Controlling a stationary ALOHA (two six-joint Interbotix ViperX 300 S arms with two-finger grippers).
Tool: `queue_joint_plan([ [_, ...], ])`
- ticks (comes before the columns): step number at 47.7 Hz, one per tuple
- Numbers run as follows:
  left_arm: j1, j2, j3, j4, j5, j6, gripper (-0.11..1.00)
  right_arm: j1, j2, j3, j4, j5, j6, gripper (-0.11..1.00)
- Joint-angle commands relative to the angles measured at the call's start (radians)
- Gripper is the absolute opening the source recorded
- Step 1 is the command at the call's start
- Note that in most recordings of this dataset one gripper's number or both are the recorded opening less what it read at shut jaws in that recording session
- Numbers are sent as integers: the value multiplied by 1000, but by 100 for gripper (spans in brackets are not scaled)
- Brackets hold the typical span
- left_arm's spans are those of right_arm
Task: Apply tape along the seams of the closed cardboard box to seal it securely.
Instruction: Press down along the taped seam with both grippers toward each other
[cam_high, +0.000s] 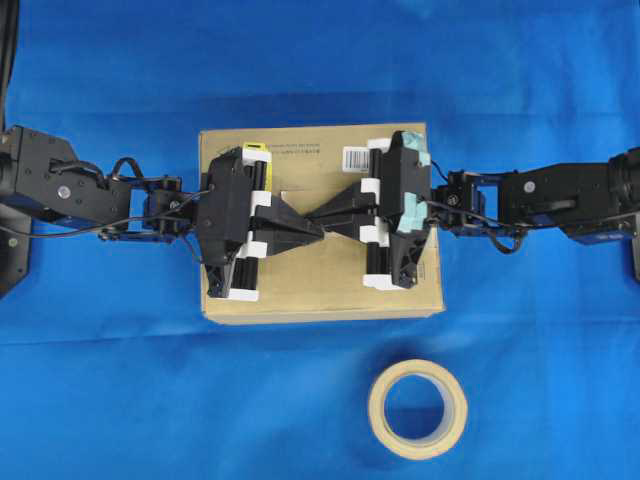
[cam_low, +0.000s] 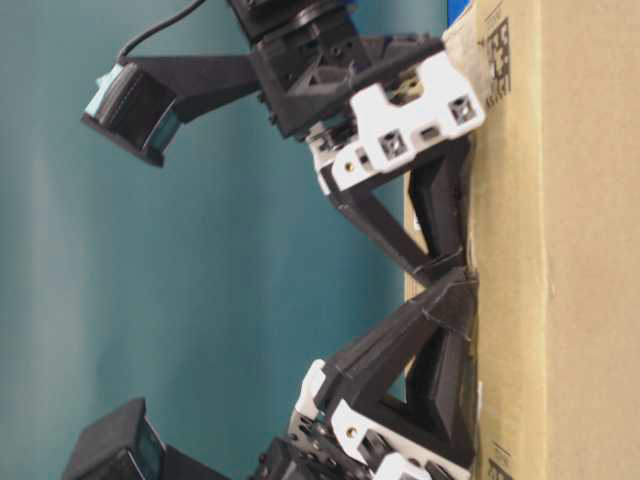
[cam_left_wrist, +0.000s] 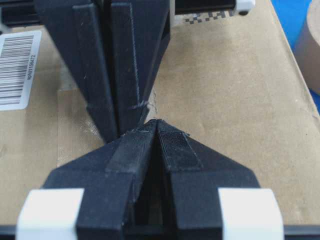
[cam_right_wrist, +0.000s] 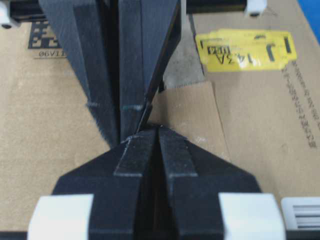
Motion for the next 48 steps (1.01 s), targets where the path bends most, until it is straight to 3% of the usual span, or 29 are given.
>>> queue_joint_plan([
  [1, 2, -9, 6, 2, -5, -5, 0, 21, -14, 29, 20, 6, 2, 1],
  [17, 2, -37, 95, -3, -2, -14, 0, 44, -67, 127, 66, 5, 2, 1],
  [29, 2, -51, 115, -3, 0, -44, 0, 51, -83, 146, 69, 8, 2, 1],
  [39, -20, -114, 63, -2, 23, -44, 0, 51, -156, 132, 64, 12, -12, 1],
  [48, -31, -221, -12, -2, 149, -38, 0, 49, -311, 124, 55, 51, -55, 1],
])
